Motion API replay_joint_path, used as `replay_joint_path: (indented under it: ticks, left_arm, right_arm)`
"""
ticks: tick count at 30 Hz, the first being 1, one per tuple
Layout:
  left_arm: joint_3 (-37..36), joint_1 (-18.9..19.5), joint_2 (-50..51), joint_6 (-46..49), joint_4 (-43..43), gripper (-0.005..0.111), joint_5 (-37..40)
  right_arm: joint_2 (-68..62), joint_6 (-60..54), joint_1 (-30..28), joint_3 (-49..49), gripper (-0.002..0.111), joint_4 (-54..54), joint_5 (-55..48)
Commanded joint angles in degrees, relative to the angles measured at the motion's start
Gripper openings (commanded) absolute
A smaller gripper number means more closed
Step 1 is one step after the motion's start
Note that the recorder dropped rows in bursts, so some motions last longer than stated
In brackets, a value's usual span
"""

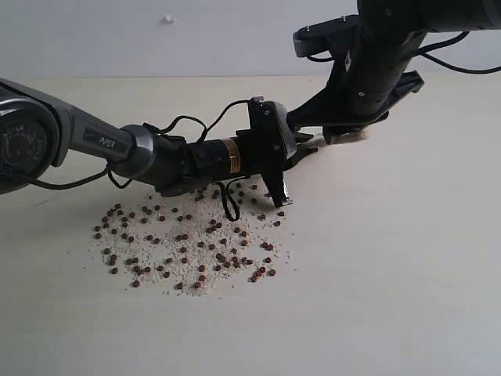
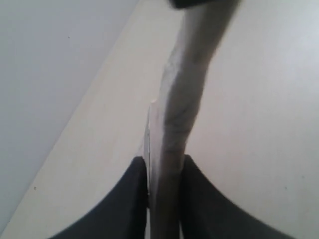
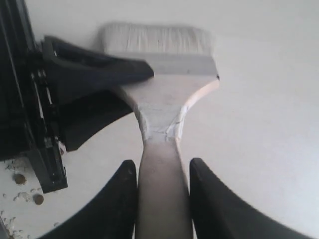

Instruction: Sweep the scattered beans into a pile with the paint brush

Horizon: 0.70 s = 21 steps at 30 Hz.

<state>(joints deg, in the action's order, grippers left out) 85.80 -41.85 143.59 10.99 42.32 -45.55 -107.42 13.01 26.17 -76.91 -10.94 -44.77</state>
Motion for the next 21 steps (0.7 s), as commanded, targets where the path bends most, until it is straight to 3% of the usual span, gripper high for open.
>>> replay_joint_path:
  ticks: [1, 5, 7, 9, 14, 15, 21]
  left_arm:
    - [0.5, -0.1, -0.2, -0.7, -2.4, 0.000, -0.2]
    - [0.5, -0.1, -0.2, -0.7, -2.4, 0.000, -0.2]
    - [0.5, -0.1, -0.2, -0.7, -2.4, 0.000, -0.2]
    - [0.5, -0.1, -0.2, -0.7, -2.3, 0.000, -0.2]
    - [0.5, -0.1, -1.1, -0.9, -2.3, 0.000, -0.2]
    - [0.5, -0.1, -1.7, -1.1, -2.3, 0.000, -0.2]
    - [0.5, 1.1, -5.7, -12.8, 0.9, 0.000, 0.1]
  right_arm:
    - [0.7, -0.5, -0.3, -0.2, 0.000, 0.3, -0.6]
    - [0.8, -0.5, -0.3, -0.2, 0.001, -0.5, 0.4]
    - [1.5, -0.5, -0.3, -0.2, 0.006, -1.6, 1.7]
    - [3.4, -0.5, -0.3, -0.2, 0.020, -2.8, 3.5]
    - [10.2, 0.4, -0.3, -0.2, 0.070, -5.6, 7.8]
    - [11.7, 0.8, -0.3, -0.2, 0.076, -6.5, 8.7]
    - [19.2, 2.9, -0.3, -0.2, 0.076, -10.9, 11.0]
